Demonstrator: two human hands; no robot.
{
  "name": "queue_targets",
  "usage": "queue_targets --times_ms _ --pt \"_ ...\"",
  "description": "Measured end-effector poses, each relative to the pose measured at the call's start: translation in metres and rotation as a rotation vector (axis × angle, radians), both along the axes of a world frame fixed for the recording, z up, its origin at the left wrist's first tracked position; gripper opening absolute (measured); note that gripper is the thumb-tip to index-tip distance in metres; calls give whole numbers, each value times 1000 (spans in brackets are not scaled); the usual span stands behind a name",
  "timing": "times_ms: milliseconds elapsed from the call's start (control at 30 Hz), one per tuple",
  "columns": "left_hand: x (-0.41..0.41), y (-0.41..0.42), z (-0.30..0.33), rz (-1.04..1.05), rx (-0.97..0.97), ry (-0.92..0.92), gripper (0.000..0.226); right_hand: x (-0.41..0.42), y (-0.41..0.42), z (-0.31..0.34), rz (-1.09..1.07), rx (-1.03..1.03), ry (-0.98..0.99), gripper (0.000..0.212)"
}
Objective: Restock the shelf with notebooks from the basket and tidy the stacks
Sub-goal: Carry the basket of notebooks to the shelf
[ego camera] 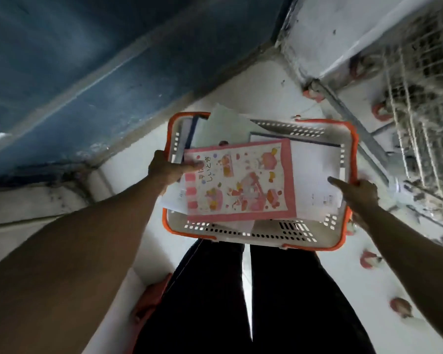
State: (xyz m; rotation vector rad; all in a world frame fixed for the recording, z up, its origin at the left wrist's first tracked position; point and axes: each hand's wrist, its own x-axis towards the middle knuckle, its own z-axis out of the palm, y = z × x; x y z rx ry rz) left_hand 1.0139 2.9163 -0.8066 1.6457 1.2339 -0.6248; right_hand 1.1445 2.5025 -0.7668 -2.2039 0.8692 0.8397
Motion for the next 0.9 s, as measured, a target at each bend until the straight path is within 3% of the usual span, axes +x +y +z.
queue_targets --times_ms 100,300,500,633,700,800,900 --pt "15 -42 73 -189 -61 -6 74 -59 -55 44 -175 -44 -3 62" --pt "12 -147 145 -443 -48 9 58 -202 -158 96 -483 -51 -23 49" --pt "-23 -305 177 -730 -40 32 49 -383 -258 102 -791 36 -46 38" --pt "-83 -436 187 -923 22 11 38 -509 -334 98 -1035 89 -112 45" --pt "-115 -500 188 -1013 52 56 49 -572 -371 105 -1133 116 -127 45" --pt "-155 -593 182 -1165 77 76 87 -663 -424 125 -1312 140 -153 38" --pt "-197 -690 176 -1314 80 91 94 -746 -471 151 -1467 146 -184 44"
